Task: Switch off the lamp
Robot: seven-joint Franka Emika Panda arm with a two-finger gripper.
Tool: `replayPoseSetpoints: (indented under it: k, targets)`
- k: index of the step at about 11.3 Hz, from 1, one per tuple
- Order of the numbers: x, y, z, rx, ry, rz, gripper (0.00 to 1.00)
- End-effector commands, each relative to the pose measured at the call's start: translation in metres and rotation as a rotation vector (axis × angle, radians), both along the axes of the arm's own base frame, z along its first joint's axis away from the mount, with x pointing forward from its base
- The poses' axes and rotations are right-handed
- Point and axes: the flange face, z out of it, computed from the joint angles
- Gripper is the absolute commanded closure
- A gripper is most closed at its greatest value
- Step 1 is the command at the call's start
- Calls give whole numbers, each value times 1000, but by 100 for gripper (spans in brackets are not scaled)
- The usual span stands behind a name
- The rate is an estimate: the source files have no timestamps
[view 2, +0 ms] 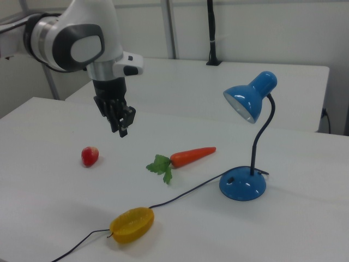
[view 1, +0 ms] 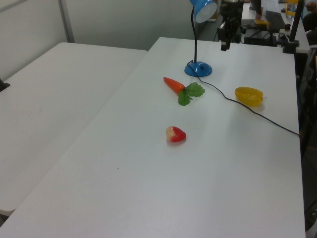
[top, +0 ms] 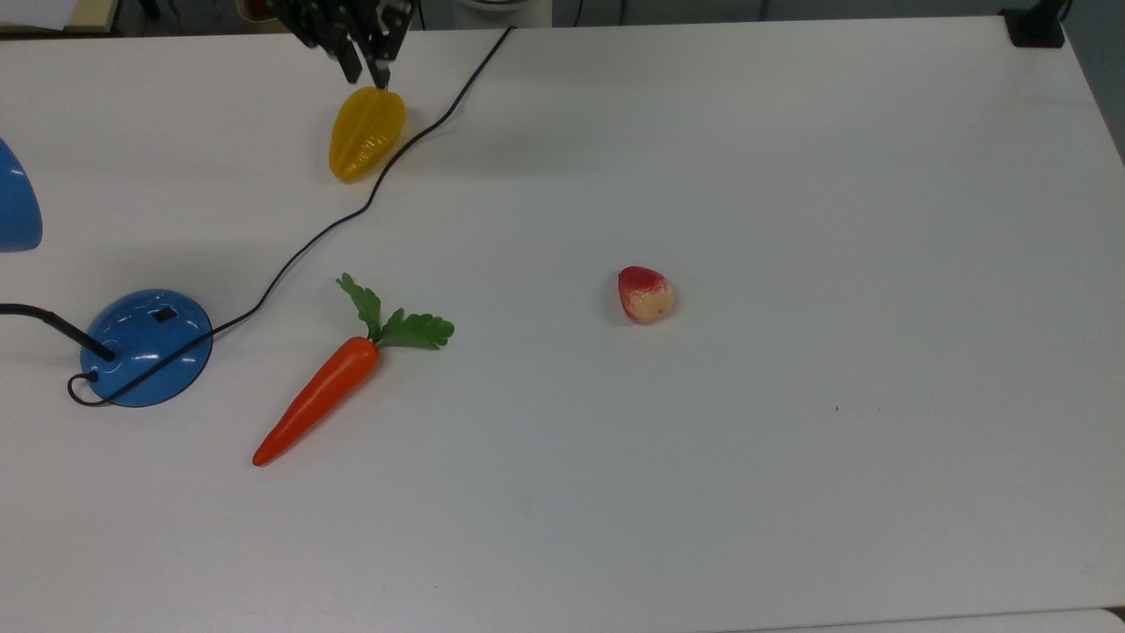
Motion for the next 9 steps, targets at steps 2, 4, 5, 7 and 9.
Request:
replayPoseSetpoints:
  k: [2,4,5,7,9]
  targets:
    - [-18,-7,13,-5,23,91,0]
    - [-21,-9,17,-41,40,101,0]
    - [-21,-11,22,-43,33,97,0]
    - [-22,-15,29,-41,44,91,0]
    - [-22,-16,32,-41,41,89,0]
